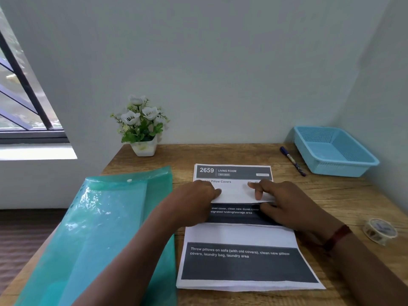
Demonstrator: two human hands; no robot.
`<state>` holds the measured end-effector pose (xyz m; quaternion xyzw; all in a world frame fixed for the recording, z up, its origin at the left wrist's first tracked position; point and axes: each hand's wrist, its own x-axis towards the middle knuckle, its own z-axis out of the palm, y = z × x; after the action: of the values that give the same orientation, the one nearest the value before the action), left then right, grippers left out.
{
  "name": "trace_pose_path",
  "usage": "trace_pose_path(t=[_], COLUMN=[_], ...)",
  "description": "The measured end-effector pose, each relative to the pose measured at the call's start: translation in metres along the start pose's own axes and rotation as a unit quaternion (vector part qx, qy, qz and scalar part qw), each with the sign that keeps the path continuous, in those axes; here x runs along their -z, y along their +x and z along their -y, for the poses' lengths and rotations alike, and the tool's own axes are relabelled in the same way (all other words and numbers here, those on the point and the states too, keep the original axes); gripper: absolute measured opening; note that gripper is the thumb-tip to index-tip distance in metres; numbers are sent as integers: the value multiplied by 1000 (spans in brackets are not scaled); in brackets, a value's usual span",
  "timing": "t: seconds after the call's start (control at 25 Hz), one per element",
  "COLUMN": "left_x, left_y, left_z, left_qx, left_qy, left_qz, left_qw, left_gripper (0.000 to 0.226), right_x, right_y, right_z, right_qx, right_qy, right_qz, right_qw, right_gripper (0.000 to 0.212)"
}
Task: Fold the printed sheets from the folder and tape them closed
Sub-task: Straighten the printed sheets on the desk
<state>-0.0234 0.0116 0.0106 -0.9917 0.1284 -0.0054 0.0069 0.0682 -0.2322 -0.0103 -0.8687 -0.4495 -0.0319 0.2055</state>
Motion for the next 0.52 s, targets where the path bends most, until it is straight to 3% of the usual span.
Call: trace_pose_path(t=[0.2,0.36,0.52], left_x=[-8,-18,-24], left_y=[5,6,6], left_z=[-6,-8,-13], left_qx=[17,33,22], left_qy=[-41,-51,-42], left_qz=[44,73,93], left_qw=[998,995,994], left_gripper=[54,61,64], right_x=[-7,-15,-25], right_y=[-1,-1,4], right_z=[4,12,22], right_qx=[-24,-84,-66], right_qy=[-31,-71,-139], right_qz=[51,144,166], right_qw=[998,983,974], right_gripper=[18,62,68])
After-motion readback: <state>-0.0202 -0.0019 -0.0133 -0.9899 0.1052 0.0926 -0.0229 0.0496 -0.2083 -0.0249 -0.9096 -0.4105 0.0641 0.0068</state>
